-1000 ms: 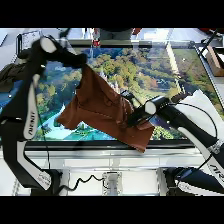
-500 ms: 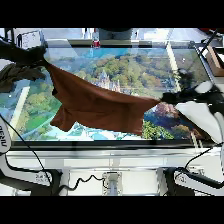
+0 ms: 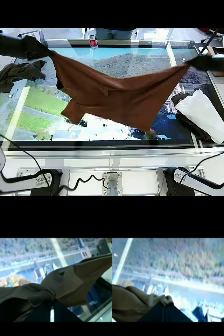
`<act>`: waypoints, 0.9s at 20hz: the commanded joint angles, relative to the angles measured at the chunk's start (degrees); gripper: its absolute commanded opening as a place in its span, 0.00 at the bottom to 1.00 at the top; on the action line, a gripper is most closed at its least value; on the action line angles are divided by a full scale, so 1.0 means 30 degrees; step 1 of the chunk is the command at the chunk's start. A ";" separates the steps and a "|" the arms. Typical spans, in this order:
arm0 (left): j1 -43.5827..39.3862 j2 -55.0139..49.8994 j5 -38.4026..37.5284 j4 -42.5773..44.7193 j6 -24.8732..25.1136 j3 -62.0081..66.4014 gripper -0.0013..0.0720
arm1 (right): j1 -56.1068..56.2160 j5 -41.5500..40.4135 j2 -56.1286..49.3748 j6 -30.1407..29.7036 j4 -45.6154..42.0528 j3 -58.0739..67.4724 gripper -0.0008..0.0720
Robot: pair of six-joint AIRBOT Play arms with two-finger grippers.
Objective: Fold the shirts.
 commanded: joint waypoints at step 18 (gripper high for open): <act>-0.0029 0.7694 0.2550 0.8429 -0.0270 -0.0816 0.03 | 0.5100 0.1290 0.9952 0.1479 -1.0083 0.3402 0.04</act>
